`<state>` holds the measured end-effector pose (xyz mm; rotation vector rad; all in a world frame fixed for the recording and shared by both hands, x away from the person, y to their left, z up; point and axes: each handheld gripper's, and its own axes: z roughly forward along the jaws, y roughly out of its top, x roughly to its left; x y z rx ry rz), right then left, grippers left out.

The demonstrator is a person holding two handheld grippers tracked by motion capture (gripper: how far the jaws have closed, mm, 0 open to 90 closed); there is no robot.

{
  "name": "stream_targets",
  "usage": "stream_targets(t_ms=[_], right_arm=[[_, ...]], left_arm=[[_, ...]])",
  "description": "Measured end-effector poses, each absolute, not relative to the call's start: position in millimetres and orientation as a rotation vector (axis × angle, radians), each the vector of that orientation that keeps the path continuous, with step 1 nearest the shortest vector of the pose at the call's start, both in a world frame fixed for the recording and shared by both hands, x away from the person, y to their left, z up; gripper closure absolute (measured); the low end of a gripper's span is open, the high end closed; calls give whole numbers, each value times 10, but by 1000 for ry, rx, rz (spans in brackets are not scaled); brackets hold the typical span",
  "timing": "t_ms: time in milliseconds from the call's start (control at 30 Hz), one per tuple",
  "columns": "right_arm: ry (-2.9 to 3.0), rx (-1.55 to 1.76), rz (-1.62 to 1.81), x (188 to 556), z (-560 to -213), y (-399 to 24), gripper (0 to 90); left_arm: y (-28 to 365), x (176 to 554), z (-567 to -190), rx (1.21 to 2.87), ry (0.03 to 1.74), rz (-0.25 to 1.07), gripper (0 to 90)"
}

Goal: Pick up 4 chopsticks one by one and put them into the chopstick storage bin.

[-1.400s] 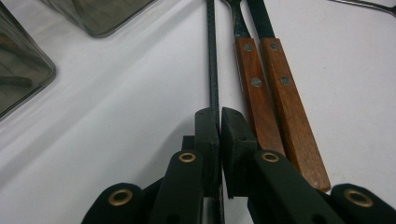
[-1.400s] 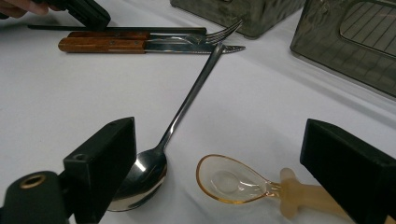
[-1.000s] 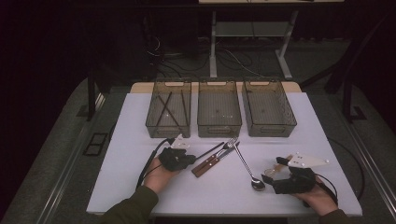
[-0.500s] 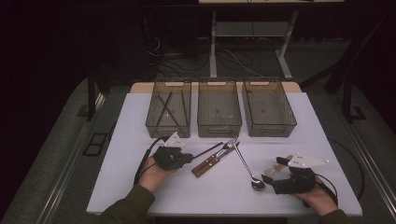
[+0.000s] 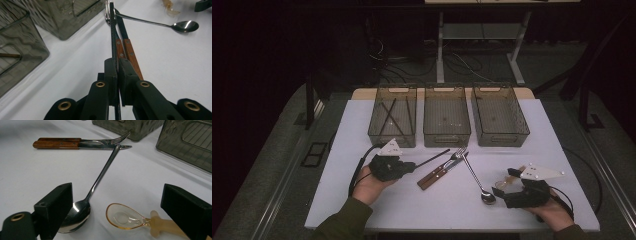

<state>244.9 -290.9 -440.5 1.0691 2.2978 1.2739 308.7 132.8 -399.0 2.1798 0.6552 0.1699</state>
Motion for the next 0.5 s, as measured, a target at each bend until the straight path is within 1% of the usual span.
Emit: stream_targets(t_ms=[267, 500], right_arm=[[2298, 1069, 1275, 2450, -4406, -2909, 104], [2298, 1069, 1275, 2450, -4406, -2909, 104]], left_arm=[[1470, 3090, -3883, 2145, 664, 189, 860], [1672, 3124, -3821, 2096, 713, 217, 860]])
